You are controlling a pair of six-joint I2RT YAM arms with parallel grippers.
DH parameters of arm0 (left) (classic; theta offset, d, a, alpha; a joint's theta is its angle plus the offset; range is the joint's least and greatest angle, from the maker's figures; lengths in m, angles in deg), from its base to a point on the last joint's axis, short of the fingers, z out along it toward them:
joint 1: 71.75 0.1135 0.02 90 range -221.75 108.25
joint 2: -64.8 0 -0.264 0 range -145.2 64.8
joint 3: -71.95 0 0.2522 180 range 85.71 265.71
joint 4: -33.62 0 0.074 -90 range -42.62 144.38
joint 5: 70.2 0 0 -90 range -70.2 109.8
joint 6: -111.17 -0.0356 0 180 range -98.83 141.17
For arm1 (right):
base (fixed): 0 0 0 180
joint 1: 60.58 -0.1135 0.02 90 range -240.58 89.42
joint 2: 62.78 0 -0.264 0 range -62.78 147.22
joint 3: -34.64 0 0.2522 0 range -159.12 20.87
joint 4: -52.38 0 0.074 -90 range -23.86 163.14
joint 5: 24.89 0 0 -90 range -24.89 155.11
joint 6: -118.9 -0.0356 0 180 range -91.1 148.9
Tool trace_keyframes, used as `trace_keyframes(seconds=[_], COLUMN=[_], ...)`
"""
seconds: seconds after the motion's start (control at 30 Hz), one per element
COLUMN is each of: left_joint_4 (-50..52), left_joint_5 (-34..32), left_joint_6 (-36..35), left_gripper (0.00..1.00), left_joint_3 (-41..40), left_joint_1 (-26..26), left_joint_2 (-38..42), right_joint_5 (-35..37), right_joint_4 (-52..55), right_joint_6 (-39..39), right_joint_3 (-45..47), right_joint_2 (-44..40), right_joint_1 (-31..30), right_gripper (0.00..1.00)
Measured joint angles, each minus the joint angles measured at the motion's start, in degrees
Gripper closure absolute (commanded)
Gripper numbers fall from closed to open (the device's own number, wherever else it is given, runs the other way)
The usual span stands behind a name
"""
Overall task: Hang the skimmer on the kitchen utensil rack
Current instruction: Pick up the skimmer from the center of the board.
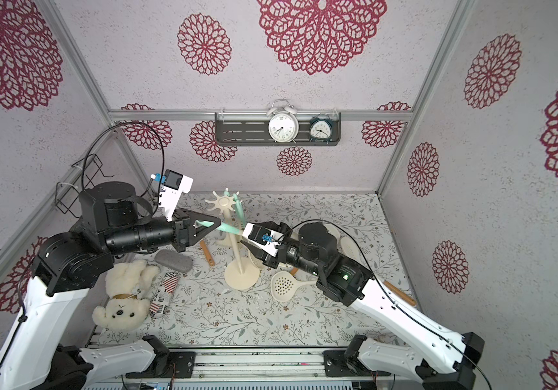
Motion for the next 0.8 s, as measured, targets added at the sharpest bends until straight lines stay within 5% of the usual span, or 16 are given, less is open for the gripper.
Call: trace_keyframes(seconds=[0.17, 0.3, 0.33, 0.4, 0.5, 0.8], left_joint_4=[-0.17, -0.13, -0.70, -0.83, -3.61, -19.17], left_joint_5=[0.15, 0.37, 0.37, 0.61, 0.55, -6.95], left_joint_6=[0.00, 0.00, -0.04, -0.33, -0.98, -5.86], left_gripper=[1.00, 1.00, 0.95, 0.57, 0.27, 0.22], left_joint_3=[0.00, 0.00, 0.00, -0.15, -2.69, -33.35], left_joint_1=[0.00, 0.02, 0.02, 0.11, 0.11, 0.11], left_joint_2=[-0.50, -0.79, -0.79, -0.68, 0.83, 20.09], right_joint_5=[0.35, 0.76, 0.22, 1.05, 3.26, 15.37], right_joint_4=[-0.92, -1.62, -1.53, -2.21, -3.37, -4.46], right_joint_6=[1.05, 1.42, 1.44, 0.61, -2.84, -21.20], right_joint_3=[0.00, 0.00, 0.07, 0.76, 2.54, 13.07], right_joint_2=[1.79, 1.79, 1.75, 1.38, -0.11, -7.43], right_joint_1=[-0.57, -0.83, -0.85, -1.14, -1.38, -0.90], right_gripper=[0.70, 0.93, 1.00, 1.00, 1.00, 1.00])
